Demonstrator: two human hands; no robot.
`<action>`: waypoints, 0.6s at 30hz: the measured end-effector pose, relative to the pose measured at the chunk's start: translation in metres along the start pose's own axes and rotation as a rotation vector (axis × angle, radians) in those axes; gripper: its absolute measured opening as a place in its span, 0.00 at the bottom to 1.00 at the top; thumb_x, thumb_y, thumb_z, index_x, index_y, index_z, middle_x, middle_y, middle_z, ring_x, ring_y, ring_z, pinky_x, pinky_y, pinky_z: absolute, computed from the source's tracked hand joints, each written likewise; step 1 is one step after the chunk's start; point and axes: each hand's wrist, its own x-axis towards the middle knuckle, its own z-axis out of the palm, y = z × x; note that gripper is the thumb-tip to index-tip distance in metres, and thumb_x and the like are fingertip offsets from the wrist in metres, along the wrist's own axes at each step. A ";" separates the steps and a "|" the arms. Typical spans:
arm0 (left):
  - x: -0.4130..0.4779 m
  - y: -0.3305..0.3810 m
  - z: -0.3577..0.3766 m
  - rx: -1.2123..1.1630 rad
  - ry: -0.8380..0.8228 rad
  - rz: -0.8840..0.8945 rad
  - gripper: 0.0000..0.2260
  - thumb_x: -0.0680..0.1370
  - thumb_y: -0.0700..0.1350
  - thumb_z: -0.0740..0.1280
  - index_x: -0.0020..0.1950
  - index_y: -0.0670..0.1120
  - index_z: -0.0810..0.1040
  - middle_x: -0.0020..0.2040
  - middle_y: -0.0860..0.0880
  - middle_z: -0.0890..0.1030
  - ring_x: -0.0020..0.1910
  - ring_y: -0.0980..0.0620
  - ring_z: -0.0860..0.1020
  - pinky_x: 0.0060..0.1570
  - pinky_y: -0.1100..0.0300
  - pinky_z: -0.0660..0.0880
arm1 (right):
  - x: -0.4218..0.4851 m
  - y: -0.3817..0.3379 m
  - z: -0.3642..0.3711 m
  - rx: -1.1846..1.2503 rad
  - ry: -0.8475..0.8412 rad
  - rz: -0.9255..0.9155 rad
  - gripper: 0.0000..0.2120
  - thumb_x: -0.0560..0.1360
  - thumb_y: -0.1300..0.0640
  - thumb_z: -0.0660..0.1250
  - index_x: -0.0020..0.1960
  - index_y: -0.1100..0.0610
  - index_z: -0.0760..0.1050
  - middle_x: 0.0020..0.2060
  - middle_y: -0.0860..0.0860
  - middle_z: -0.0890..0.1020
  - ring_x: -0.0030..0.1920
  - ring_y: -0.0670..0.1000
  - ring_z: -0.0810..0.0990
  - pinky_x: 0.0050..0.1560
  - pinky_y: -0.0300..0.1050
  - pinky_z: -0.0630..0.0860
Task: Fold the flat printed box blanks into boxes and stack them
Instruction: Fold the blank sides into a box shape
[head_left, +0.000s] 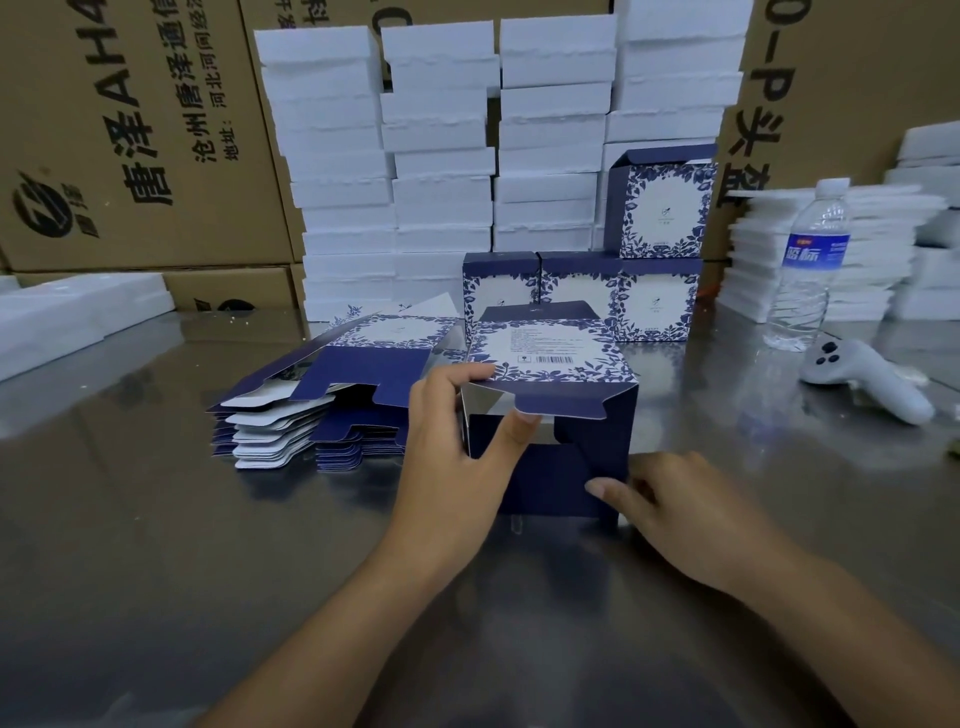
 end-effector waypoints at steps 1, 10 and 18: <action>0.000 0.000 0.000 0.008 0.002 0.001 0.26 0.62 0.70 0.60 0.56 0.61 0.69 0.61 0.60 0.69 0.56 0.75 0.66 0.52 0.68 0.68 | -0.001 0.001 0.001 -0.012 -0.010 0.008 0.21 0.78 0.41 0.58 0.32 0.52 0.68 0.27 0.46 0.73 0.32 0.49 0.73 0.32 0.42 0.67; 0.000 0.001 -0.002 -0.017 0.018 -0.023 0.23 0.64 0.69 0.61 0.55 0.62 0.69 0.59 0.58 0.70 0.57 0.65 0.70 0.56 0.60 0.70 | -0.001 0.001 0.000 0.005 -0.024 0.026 0.20 0.76 0.42 0.62 0.31 0.54 0.67 0.26 0.46 0.71 0.31 0.47 0.72 0.33 0.44 0.67; 0.000 0.001 -0.003 -0.032 0.019 -0.044 0.24 0.64 0.70 0.61 0.55 0.61 0.69 0.58 0.57 0.71 0.54 0.67 0.71 0.53 0.63 0.69 | 0.000 0.007 0.005 0.088 -0.014 -0.007 0.13 0.77 0.47 0.63 0.41 0.55 0.76 0.34 0.50 0.80 0.38 0.53 0.78 0.41 0.49 0.74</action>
